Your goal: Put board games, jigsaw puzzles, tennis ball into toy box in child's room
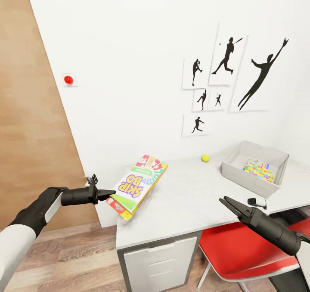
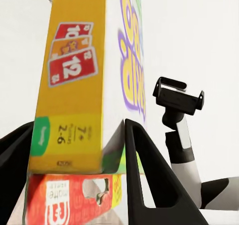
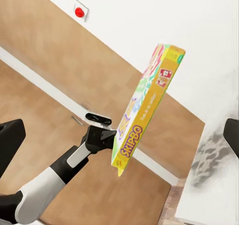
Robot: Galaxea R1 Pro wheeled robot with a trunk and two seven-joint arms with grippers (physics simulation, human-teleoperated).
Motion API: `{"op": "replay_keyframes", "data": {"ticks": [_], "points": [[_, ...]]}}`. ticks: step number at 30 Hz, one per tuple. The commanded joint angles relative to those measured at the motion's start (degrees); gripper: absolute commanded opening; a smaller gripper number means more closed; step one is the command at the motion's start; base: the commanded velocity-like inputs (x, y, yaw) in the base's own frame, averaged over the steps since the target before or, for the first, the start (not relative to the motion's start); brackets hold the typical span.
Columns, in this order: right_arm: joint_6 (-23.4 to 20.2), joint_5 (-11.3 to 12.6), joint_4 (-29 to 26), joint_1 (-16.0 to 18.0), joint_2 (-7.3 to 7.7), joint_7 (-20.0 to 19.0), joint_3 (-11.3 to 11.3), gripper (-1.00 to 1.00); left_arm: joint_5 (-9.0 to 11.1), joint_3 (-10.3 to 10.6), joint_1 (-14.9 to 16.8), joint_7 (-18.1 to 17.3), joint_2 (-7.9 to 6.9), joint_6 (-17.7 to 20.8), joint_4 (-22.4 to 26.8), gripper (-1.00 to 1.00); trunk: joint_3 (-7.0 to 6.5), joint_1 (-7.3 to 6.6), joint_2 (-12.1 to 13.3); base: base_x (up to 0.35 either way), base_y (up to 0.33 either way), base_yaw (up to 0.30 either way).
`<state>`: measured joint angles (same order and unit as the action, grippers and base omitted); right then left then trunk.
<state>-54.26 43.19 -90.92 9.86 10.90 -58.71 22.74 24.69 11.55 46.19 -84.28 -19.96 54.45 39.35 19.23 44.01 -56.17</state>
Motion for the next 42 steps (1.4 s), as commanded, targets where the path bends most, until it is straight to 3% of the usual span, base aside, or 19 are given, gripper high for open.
{"op": "replay_keyframes", "data": {"ticks": [1, 16, 24, 38, 42], "points": [[-0.2, 0.0, 0.1, 0.1, 0.0, -0.2, 0.0, 1.0, 0.2, 0.2, 0.0, -0.2, -0.08, 0.6, 0.0, -1.0, -0.11, -0.22, 0.4, -0.003, 0.001, -0.265], [-0.2, 0.0, 0.2, 0.1, 0.08, -0.3, 0.5, 1.0, 0.2, 0.2, 0.0, -0.3, -0.53, 0.4, 0.0, -1.0, -2.81, -3.52, 6.4, 0.0, 0.0, -0.277], [-0.2, 0.1, 0.4, 0.1, 0.08, -0.3, 3.2, 1.0, -0.1, 0.2, 0.0, -3.5, -0.88, 0.1, 0.0, -1.0, -4.25, -5.27, 9.6, 0.0, 0.0, -0.278], [-0.2, 0.4, 0.5, 0.0, 0.59, -0.5, 3.7, 1.0, -0.2, 0.2, 0.0, -3.7, -0.96, 0.1, 0.0, -1.0, -7.02, -8.35, 15.2, 0.0, 0.0, -0.278], [-0.2, 0.5, 0.5, 0.0, 0.39, -0.5, 4.9, 1.0, -0.2, 0.2, 0.0, -3.7, -0.96, 0.1, 0.0, -1.0, -7.83, -9.23, 16.8, 0.0, 0.0, -0.278]]}}
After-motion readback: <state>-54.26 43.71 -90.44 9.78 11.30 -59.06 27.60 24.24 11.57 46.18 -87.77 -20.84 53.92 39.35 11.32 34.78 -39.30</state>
